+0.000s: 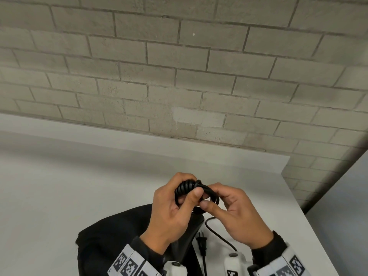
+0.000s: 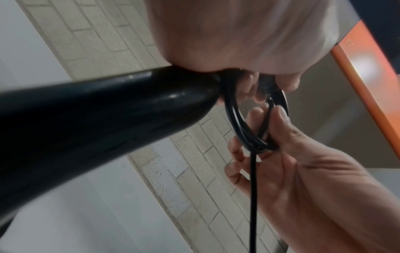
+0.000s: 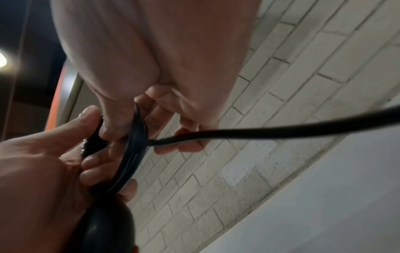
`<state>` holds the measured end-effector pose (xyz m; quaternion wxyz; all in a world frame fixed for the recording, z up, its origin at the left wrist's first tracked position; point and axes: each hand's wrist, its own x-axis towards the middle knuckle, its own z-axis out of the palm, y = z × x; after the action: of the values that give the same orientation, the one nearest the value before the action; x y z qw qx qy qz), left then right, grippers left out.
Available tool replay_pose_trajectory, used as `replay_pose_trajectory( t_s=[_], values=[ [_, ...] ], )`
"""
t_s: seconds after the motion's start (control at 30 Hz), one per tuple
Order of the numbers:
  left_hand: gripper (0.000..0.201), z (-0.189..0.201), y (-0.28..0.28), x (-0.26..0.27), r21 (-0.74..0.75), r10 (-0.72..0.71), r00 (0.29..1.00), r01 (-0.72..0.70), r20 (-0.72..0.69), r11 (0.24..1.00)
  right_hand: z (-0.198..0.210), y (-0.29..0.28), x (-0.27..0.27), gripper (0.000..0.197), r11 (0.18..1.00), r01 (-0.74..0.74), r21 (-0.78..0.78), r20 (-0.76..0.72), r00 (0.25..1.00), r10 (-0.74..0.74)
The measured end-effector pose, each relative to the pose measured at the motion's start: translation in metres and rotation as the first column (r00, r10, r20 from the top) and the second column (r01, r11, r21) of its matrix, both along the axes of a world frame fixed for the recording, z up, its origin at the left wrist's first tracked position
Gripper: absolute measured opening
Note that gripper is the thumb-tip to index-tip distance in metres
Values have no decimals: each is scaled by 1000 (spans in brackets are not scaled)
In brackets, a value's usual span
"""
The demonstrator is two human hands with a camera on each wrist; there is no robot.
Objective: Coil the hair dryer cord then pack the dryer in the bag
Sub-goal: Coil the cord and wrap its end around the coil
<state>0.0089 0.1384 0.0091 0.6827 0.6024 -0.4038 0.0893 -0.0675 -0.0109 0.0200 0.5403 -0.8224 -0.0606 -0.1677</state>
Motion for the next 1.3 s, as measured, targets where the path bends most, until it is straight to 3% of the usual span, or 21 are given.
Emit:
replay_pose_trajectory(
  t_s=[0.2,0.47,0.63,0.73,0.83,0.93,1.0,1.1,1.17,1.3],
  values=[
    [28,0,2,-2,39,-53,998,54,-42,998,22,-14,-1,10,979,-94,-183,-50,995,86],
    [18,8,2,4,150,60,988,-81,144,985,33,-27,2,15,938,-110,-329,-96,992,83],
    [21,10,3,2,149,-53,998,46,45,988,45,-26,1,18,929,-155,-336,-139,984,114],
    [22,9,-2,-2,113,-43,998,39,37,993,48,-26,2,20,927,-144,-346,-133,986,104],
    [29,7,-9,-5,52,5,1000,-4,-10,999,42,-20,5,19,931,-36,-363,-52,998,19],
    [33,2,-11,-3,19,50,996,-49,-71,999,26,-6,3,24,925,198,-323,152,976,-156],
    [33,1,-10,-2,-1,90,992,-90,-90,996,14,11,-1,36,869,431,-243,317,882,-349],
    [31,1,-10,-1,-12,120,989,-122,-86,992,-3,37,-6,19,752,625,-209,562,706,-431],
    [31,-1,-10,0,-20,118,989,-120,-87,993,-15,48,-4,20,700,673,-238,578,678,-455],
    [33,-3,-12,-3,-11,111,992,-112,-68,994,-16,53,3,32,628,679,-381,453,729,-513]
  ],
)
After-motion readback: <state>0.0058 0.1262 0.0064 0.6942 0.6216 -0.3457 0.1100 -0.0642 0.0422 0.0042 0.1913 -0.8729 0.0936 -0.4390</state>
